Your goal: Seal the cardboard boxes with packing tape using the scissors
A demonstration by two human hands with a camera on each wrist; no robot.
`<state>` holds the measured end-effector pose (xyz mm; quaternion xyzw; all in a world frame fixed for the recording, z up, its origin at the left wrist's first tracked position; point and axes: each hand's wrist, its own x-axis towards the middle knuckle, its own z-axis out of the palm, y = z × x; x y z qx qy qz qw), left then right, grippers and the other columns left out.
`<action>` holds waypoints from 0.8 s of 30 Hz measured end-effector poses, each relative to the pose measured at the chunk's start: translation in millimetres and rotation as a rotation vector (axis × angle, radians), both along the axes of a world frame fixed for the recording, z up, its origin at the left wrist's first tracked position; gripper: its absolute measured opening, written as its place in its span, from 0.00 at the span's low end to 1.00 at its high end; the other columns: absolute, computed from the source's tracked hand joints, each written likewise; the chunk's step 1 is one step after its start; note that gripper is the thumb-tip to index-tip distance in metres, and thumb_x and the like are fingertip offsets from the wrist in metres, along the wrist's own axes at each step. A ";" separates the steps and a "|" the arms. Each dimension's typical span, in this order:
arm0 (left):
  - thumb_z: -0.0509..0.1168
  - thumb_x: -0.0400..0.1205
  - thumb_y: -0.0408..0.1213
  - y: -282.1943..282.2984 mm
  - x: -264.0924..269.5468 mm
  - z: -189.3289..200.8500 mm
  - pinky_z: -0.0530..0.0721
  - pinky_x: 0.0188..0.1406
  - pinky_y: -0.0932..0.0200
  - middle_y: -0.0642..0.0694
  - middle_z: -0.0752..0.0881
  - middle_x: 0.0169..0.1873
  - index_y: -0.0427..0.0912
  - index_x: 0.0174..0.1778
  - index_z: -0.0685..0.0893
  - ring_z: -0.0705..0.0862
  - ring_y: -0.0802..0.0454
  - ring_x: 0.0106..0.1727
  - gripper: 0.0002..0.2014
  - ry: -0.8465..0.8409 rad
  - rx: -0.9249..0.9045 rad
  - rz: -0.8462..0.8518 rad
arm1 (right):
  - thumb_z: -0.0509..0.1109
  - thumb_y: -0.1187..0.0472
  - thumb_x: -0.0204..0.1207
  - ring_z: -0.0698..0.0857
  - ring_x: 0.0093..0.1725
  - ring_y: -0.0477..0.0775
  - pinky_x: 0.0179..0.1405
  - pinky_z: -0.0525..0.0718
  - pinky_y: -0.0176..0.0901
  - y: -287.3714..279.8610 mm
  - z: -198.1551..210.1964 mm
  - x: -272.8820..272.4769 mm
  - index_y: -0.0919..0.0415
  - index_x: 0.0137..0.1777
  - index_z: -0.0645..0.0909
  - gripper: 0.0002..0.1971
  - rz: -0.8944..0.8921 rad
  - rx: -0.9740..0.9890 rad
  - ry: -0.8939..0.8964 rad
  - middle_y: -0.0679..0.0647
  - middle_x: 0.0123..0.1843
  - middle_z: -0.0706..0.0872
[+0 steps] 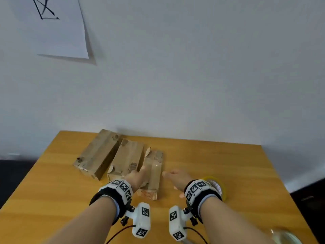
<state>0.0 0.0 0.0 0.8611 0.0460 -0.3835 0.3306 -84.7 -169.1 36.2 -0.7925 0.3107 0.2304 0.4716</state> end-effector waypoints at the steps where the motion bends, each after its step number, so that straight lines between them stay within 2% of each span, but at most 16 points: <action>1: 0.42 0.83 0.67 0.3 -0.7 -2.5 0.72 0.75 0.39 0.33 0.74 0.75 0.37 0.80 0.70 0.74 0.37 0.73 0.41 0.005 -0.011 0.002 | 0.63 0.42 0.86 0.82 0.62 0.54 0.63 0.82 0.50 2.0 -5.1 0.9 0.56 0.77 0.75 0.26 0.006 0.016 -0.003 0.54 0.66 0.81; 6: 0.41 0.87 0.63 -7.8 -2.4 -12.8 0.78 0.71 0.41 0.34 0.73 0.76 0.38 0.81 0.67 0.76 0.36 0.71 0.37 0.024 -0.065 0.070 | 0.62 0.42 0.87 0.82 0.59 0.53 0.61 0.84 0.49 3.9 -28.6 3.3 0.55 0.78 0.75 0.26 0.002 0.014 -0.028 0.54 0.67 0.82; 9: 0.42 0.88 0.62 -15.3 -3.0 -23.7 0.78 0.70 0.43 0.35 0.73 0.77 0.38 0.81 0.67 0.75 0.35 0.72 0.36 0.022 -0.139 0.066 | 0.61 0.38 0.85 0.85 0.61 0.54 0.61 0.88 0.54 0.5 -43.3 5.3 0.52 0.78 0.75 0.27 -0.009 0.004 -0.049 0.52 0.67 0.83; 14: 0.43 0.86 0.66 -31.6 -9.6 -44.7 0.70 0.76 0.37 0.37 0.71 0.79 0.41 0.83 0.64 0.71 0.37 0.77 0.38 -0.016 -0.241 0.034 | 0.63 0.34 0.82 0.88 0.57 0.54 0.55 0.91 0.55 -10.6 -67.6 6.1 0.48 0.66 0.79 0.22 -0.118 0.023 -0.152 0.48 0.58 0.86; 17: 0.43 0.86 0.66 -41.1 -15.8 -55.1 0.77 0.69 0.39 0.39 0.74 0.76 0.44 0.82 0.63 0.75 0.37 0.73 0.36 -0.038 -0.337 0.078 | 0.61 0.33 0.83 0.90 0.52 0.54 0.51 0.93 0.53 -18.3 -78.7 3.6 0.46 0.62 0.79 0.20 -0.141 -0.001 -0.235 0.49 0.55 0.88; 21: 0.39 0.85 0.68 -48.5 -22.3 -62.3 0.80 0.63 0.43 0.41 0.79 0.72 0.46 0.79 0.71 0.80 0.41 0.67 0.38 -0.054 -0.432 0.039 | 0.60 0.33 0.84 0.91 0.50 0.56 0.52 0.93 0.56 -26.0 -88.6 -1.4 0.45 0.52 0.80 0.17 -0.204 0.025 -0.329 0.53 0.54 0.90; 22: 0.39 0.85 0.69 -49.2 -22.9 -64.5 0.80 0.63 0.43 0.41 0.80 0.72 0.46 0.78 0.73 0.80 0.43 0.66 0.38 -0.055 -0.453 0.044 | 0.59 0.33 0.84 0.92 0.49 0.57 0.51 0.93 0.56 -26.9 -91.2 -2.2 0.46 0.53 0.80 0.18 -0.216 0.024 -0.348 0.54 0.53 0.90; 24: 0.40 0.85 0.68 -48.4 -24.4 -69.9 0.77 0.69 0.42 0.41 0.79 0.72 0.46 0.76 0.75 0.79 0.43 0.69 0.38 -0.068 -0.498 0.062 | 0.59 0.33 0.84 0.92 0.48 0.57 0.50 0.93 0.56 -26.5 -98.1 -3.9 0.48 0.58 0.81 0.21 -0.242 0.025 -0.380 0.56 0.53 0.90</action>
